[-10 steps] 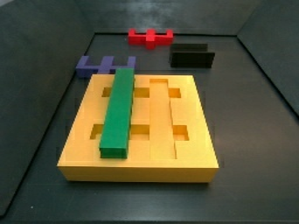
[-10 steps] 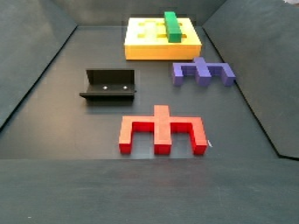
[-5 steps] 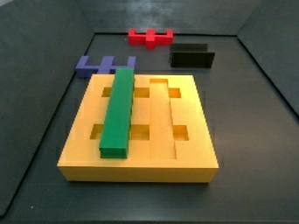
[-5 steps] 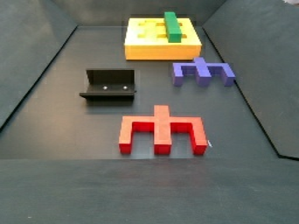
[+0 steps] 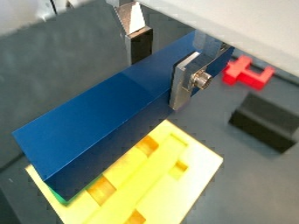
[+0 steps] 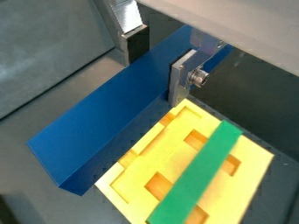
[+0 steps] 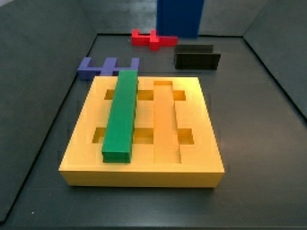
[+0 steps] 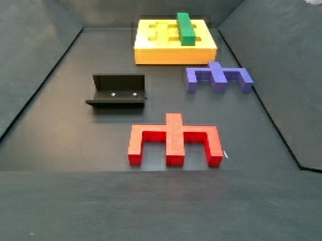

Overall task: Pick up the blue object. Move up. Move to above the board. Insert the blue object.
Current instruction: Insert the blue object.

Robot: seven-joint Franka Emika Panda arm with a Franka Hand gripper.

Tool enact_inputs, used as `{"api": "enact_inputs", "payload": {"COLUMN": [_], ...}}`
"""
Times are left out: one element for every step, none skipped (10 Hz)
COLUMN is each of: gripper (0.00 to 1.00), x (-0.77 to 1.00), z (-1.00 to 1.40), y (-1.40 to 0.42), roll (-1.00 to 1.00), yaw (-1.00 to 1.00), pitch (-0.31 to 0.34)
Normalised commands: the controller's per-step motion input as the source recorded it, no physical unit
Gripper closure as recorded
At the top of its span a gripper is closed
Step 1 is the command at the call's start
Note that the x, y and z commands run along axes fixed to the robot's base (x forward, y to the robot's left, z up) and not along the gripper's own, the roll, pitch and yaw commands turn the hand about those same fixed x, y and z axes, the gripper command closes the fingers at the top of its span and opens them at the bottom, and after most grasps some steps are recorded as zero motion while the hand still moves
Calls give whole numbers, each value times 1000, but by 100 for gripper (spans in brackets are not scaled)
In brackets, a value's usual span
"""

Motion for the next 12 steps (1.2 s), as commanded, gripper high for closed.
{"api": "enact_inputs", "payload": {"gripper": [100, 100, 100, 100, 100, 100, 100, 100, 100, 100, 100, 100], "x": [214, 140, 183, 91, 66, 31, 103, 0, 69, 69, 0, -114], "z": [-557, -474, -497, -431, -394, -560, -694, -680, -671, -637, -534, -380], "y": [-169, -151, -157, -80, -63, -257, -294, -34, 0, 0, 14, 0], "roll": [169, 246, 207, 106, 89, 337, 333, 170, 4, 0, -137, -220], "yaw": [0, 0, 0, 0, 0, 0, 0, 260, 277, 114, 0, 49], "pitch": [19, 51, 20, 0, 0, 0, 0, -44, -83, -63, -97, -174]}}
